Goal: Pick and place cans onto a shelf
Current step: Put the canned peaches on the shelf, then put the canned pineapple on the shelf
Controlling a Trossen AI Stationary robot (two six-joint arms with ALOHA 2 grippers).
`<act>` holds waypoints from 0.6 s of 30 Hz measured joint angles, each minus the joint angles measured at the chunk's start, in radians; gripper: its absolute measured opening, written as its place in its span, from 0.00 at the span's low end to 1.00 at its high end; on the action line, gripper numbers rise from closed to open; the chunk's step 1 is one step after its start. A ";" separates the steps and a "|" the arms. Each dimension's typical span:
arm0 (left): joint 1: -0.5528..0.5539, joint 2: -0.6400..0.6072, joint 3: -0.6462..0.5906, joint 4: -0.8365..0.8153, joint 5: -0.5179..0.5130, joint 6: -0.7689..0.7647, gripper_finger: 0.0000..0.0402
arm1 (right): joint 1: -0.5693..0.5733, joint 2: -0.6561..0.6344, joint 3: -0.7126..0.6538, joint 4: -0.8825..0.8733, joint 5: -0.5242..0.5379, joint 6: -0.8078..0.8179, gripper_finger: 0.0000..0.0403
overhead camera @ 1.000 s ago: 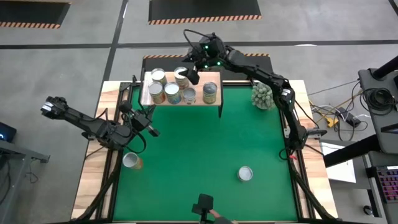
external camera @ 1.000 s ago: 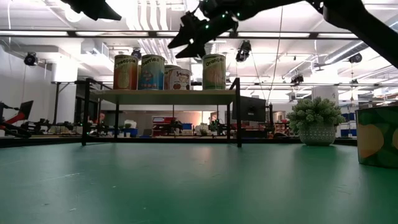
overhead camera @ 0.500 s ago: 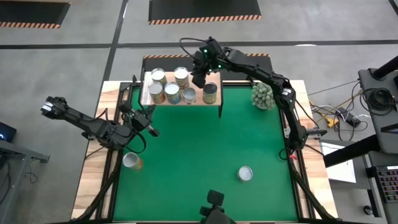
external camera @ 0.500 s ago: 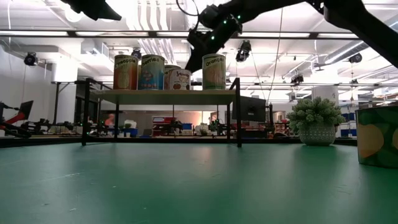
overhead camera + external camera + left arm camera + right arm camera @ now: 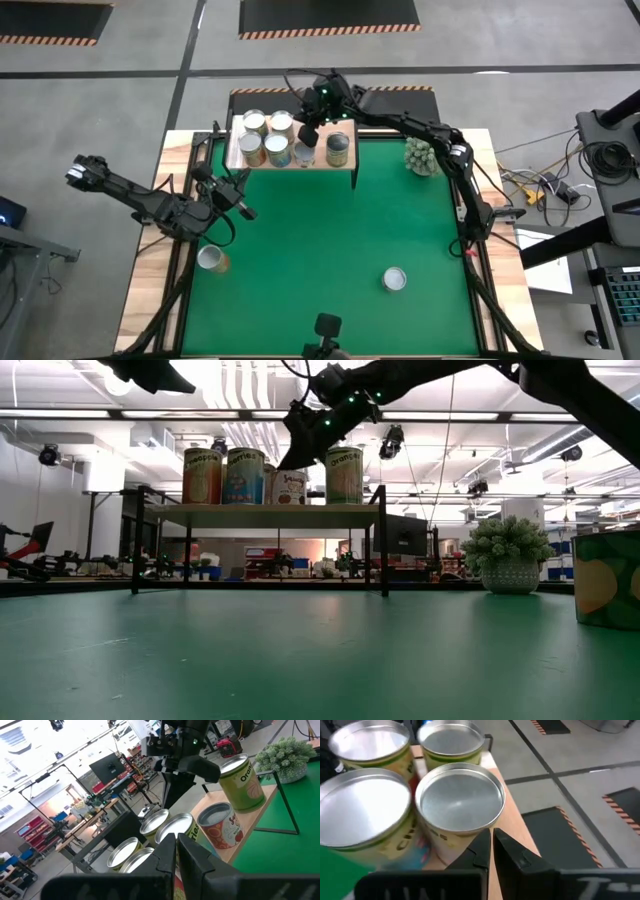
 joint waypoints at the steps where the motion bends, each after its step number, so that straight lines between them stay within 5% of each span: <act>1: 0.000 0.000 0.000 0.000 0.000 0.000 0.00 | 0.001 0.000 0.001 -0.001 0.001 -0.004 0.02; 18: 0.000 0.000 0.000 0.000 0.000 0.000 0.00 | -0.006 -0.010 0.009 -0.015 0.047 -0.012 0.02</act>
